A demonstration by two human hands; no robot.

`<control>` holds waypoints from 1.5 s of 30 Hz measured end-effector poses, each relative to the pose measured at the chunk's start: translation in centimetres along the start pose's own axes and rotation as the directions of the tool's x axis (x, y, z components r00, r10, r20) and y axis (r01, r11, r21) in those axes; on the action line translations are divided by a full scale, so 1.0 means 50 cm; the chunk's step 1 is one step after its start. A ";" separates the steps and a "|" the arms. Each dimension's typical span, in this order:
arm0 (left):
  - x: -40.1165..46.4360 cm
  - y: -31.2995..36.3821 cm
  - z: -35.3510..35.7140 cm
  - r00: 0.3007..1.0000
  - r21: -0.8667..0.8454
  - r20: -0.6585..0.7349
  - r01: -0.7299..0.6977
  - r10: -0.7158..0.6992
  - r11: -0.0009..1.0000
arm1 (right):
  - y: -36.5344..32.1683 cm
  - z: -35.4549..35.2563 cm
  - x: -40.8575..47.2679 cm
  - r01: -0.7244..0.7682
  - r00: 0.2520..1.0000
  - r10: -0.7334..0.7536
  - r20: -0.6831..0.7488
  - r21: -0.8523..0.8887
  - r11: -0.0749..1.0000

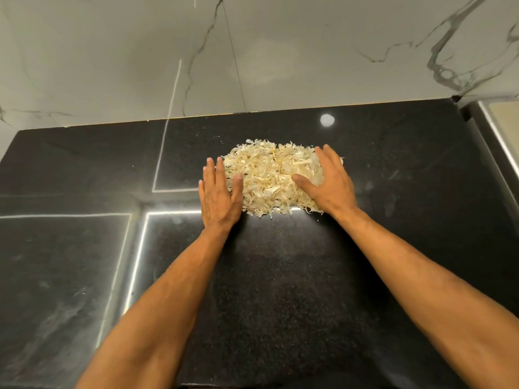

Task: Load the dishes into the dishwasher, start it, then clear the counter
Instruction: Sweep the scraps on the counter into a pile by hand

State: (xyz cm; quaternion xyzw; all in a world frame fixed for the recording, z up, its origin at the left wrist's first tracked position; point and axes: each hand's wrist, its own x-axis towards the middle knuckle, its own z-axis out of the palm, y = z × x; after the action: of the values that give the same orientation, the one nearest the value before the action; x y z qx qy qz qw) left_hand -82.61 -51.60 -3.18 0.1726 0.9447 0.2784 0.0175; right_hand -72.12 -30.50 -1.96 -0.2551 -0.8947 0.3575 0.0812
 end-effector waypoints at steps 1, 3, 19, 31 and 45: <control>0.006 0.007 0.006 0.999 -0.010 0.032 -0.017 0.017 1.000 | -0.010 0.009 0.003 0.002 1.000 -0.002 0.000 0.001 1.000; 0.009 0.025 0.015 0.995 -0.027 0.069 -0.070 0.072 0.997 | -0.025 0.030 0.009 0.005 1.000 -0.004 -0.012 0.011 1.000; 0.005 0.170 0.061 0.985 -0.764 0.076 0.159 -0.157 0.625 | -0.140 0.127 0.011 -0.033 0.978 0.168 -0.122 0.707 0.706; 0.003 0.213 0.031 0.879 -0.940 0.306 0.339 -0.366 0.030 | -0.174 0.095 0.002 -0.105 0.892 0.452 0.011 0.977 0.185; -0.021 0.232 -0.017 0.880 -0.940 0.342 0.321 -0.329 -0.119 | -0.213 0.072 -0.025 -0.045 0.896 0.444 0.018 0.998 0.051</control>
State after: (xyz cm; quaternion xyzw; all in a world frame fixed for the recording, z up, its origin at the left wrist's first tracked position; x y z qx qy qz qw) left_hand -78.08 -43.29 3.61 -0.1297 0.4726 0.8486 0.1992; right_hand -76.50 -39.85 2.70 -0.3346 -0.3401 0.8261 0.2999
